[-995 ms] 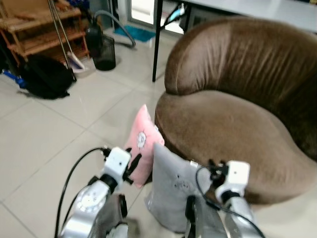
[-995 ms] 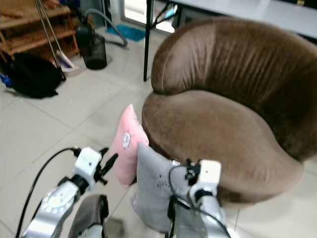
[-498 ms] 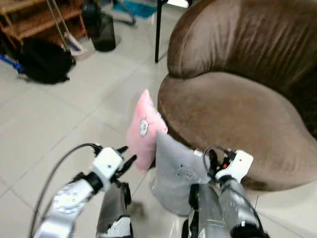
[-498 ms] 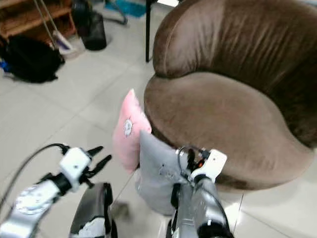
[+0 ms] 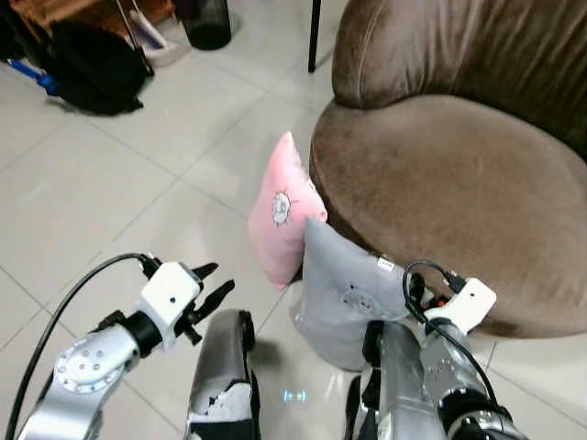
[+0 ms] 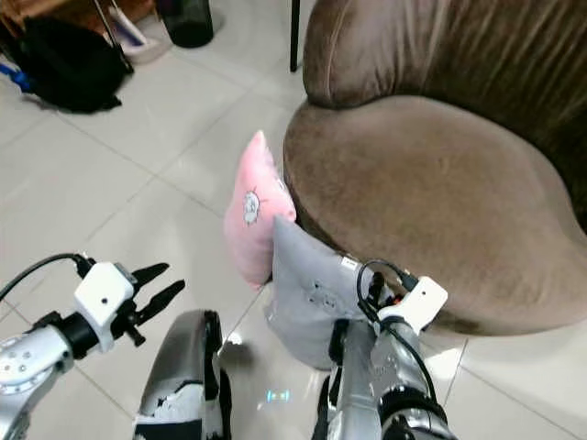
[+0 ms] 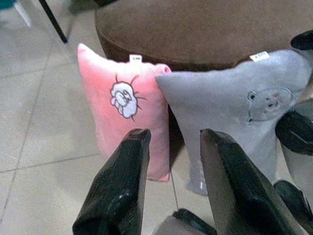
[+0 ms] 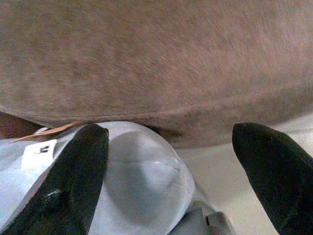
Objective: Move the pillow to the sofa from floor
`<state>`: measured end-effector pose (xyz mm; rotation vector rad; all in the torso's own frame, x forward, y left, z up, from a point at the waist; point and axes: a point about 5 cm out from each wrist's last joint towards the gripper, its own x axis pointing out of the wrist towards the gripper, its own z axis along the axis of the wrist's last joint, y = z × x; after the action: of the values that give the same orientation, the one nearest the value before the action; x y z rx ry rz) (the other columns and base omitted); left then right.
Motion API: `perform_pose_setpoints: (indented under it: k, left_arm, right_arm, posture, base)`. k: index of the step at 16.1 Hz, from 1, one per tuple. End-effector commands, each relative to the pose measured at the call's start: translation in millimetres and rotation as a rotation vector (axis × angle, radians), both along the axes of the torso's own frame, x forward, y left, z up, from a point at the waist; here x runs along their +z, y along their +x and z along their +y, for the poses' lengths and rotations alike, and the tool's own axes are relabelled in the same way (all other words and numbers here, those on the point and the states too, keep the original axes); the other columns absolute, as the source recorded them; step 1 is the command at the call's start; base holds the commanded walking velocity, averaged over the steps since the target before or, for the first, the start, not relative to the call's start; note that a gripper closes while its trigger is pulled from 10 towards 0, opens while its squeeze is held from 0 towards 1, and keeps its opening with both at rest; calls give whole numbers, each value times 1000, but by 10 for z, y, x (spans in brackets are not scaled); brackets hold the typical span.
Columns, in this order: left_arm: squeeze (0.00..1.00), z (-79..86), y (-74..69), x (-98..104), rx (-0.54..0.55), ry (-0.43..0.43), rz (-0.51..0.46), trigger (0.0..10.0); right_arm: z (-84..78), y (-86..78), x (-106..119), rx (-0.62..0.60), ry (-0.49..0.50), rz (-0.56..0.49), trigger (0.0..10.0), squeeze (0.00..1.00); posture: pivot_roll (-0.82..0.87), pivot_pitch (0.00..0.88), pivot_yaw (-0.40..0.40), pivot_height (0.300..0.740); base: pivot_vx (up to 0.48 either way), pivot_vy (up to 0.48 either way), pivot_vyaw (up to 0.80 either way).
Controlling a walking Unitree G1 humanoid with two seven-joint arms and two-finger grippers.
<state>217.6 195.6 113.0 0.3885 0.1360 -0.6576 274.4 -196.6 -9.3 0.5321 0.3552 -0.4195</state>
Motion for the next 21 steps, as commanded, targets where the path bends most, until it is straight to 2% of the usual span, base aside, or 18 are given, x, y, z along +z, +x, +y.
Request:
perform_pose_setpoints:
  k: [1, 2, 3, 6, 7, 8, 9, 10, 14, 21]
  left_arm:
    - [0, 36, -39, 30, -6, -1, 15, 10000]
    - [0, 62, -46, 55, -6, 0, 25, 10000]
    - [0, 87, -52, 69, -6, 0, 32, 10000]
    - [0, 129, -85, -27, -23, -7, 70, 10000]
    - [0, 145, -90, -54, -22, -5, 78, 10000]
    - [0, 177, -86, -86, -17, -2, 86, 10000]
    - [0, 178, -84, -79, -17, -1, 86, 10000]
    - [0, 170, -82, -49, -17, 0, 82, 10000]
    - [0, 176, -81, -50, -26, -5, 76, 10000]
    - [0, 197, -61, -53, -26, -4, 81, 10000]
  right_arm:
    - [2, -69, -83, -27, 36, 40, 10000, 1000]
    - [54, -35, -70, -32, 111, -3, 10000, 1000]
    - [96, -13, -62, -21, 135, -20, 10000, 0]
    - [190, -15, -92, -3, 184, -17, 10000, 0]
    - [204, -16, -97, -2, 188, -16, 9569, 0]
    - [222, -16, -99, 0, 193, -20, 4627, 0]
    - [226, -14, -97, -1, 197, -25, 392, 0]
    - [211, -17, -91, -6, 179, -32, 0, 0]
    - [183, -32, -98, -14, 192, -48, 0, 0]
    - [243, -40, -107, 9, 200, -59, 0, 0]
  posture:
    - [425, 318, 29, 576]
    - [437, 326, 33, 576]
    - [452, 336, 41, 576]
    - [475, 348, 49, 576]
    - [479, 349, 52, 576]
    - [483, 348, 56, 576]
    - [483, 348, 56, 576]
    - [483, 348, 56, 576]
    - [475, 344, 56, 576]
    - [473, 346, 54, 576]
  base:
    - [0, 0, 0]
    - [0, 0, 0]
    - [0, 0, 0]
    - [0, 0, 0]
    - [0, 0, 0]
    - [0, 0, 0]
    - [0, 0, 0]
    - [0, 0, 0]
    - [0, 0, 0]
    - [0, 0, 0]
